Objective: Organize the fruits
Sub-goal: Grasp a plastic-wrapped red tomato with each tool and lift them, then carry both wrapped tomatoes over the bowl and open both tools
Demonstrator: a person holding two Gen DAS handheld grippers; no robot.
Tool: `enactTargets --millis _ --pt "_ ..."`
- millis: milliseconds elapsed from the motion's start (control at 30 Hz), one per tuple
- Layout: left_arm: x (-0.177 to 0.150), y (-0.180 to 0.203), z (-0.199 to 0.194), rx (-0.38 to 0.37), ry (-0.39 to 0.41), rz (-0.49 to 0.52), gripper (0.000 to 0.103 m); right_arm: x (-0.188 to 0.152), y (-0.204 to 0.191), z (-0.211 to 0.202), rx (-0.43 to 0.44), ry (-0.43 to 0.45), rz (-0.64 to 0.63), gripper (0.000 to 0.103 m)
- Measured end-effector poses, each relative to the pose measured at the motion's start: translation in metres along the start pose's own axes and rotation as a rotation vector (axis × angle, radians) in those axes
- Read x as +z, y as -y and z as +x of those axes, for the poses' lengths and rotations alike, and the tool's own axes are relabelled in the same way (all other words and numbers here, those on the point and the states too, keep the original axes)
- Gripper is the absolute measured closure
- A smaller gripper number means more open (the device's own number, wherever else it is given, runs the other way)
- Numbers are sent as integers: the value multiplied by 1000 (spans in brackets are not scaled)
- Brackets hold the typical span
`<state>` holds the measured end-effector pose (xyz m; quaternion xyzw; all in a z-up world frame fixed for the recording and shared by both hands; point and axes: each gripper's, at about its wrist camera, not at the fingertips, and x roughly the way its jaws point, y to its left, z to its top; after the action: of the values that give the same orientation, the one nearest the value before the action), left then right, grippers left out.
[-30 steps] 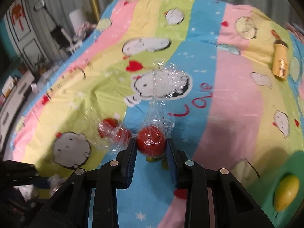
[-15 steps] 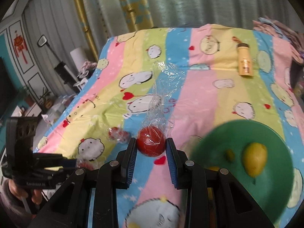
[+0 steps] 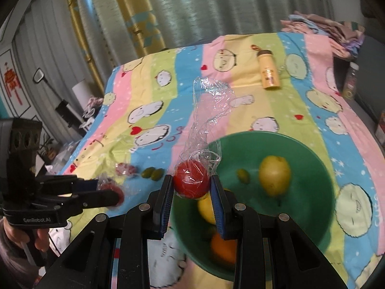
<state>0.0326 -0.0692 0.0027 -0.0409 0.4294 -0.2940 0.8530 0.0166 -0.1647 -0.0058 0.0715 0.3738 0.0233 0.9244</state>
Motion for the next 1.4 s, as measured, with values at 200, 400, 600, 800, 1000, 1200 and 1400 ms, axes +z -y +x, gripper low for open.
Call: enactTargets --millis 200,400,600,800,1000,1200,1400 --pt "15 31 23 -5 -26 70 72 -8 26 -11 -36 8 44 70" --pt "21 52 50 8 -73 133 72 -17 43 -16 -45 7 71 70" --pt "25 67 69 29 -101 181 72 -22 52 -17 -54 -2 82 70" --pt "27 71 82 65 -124 204 72 -26 57 -17 -64 -16 91 70" --pt "25 70 92 87 -145 206 72 -28 61 -16 -65 -23 102 70" --pt "25 69 94 95 -150 203 72 -28 61 -15 -66 -24 103 70" --pt "27 66 94 100 -146 189 72 -28 62 -15 -77 -22 113 70"
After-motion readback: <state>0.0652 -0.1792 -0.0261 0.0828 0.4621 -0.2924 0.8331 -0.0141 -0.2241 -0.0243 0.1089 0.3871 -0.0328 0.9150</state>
